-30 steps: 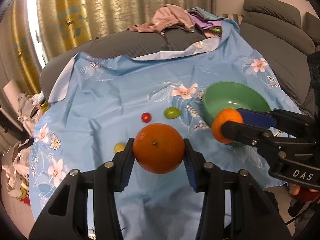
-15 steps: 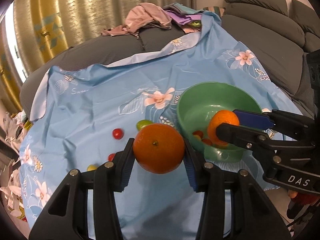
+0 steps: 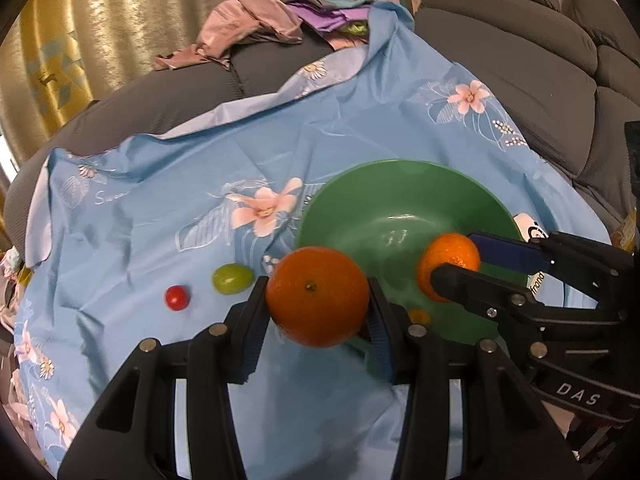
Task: Organize fruits
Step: 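Carry both mandarins over the green bowl and open both tools to drop them, then withdraw both open tools from the bowl back over the remaining fruits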
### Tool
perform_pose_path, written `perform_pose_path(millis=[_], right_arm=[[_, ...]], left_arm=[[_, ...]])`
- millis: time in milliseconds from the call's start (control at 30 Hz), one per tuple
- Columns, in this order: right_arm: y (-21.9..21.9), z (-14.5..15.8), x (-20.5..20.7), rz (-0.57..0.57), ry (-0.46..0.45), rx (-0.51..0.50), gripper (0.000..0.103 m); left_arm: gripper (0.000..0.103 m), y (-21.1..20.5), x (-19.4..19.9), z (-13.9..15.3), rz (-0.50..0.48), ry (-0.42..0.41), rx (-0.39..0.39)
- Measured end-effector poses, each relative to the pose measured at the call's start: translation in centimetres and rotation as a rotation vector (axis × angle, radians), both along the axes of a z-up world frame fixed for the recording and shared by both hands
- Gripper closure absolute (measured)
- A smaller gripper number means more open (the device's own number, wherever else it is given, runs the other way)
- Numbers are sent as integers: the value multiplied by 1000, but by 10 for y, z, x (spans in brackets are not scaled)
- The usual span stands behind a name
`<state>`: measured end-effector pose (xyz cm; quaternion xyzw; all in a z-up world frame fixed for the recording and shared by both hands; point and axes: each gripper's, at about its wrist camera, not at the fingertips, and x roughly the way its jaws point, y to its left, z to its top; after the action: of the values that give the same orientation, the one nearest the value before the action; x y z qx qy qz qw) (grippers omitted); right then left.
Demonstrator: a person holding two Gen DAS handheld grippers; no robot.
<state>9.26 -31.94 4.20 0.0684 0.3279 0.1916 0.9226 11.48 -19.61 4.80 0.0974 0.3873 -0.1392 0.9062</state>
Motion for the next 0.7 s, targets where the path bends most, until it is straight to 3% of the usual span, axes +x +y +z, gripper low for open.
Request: perform_pose_path(millis=[467, 700], right_arm=[[-11, -19, 11, -58, 57, -74, 61], [-13, -14, 7, -81, 64, -82, 61]], left_arm=[[54, -20, 16, -26, -30, 35, 58], [37, -11, 8, -19, -6, 7, 58]])
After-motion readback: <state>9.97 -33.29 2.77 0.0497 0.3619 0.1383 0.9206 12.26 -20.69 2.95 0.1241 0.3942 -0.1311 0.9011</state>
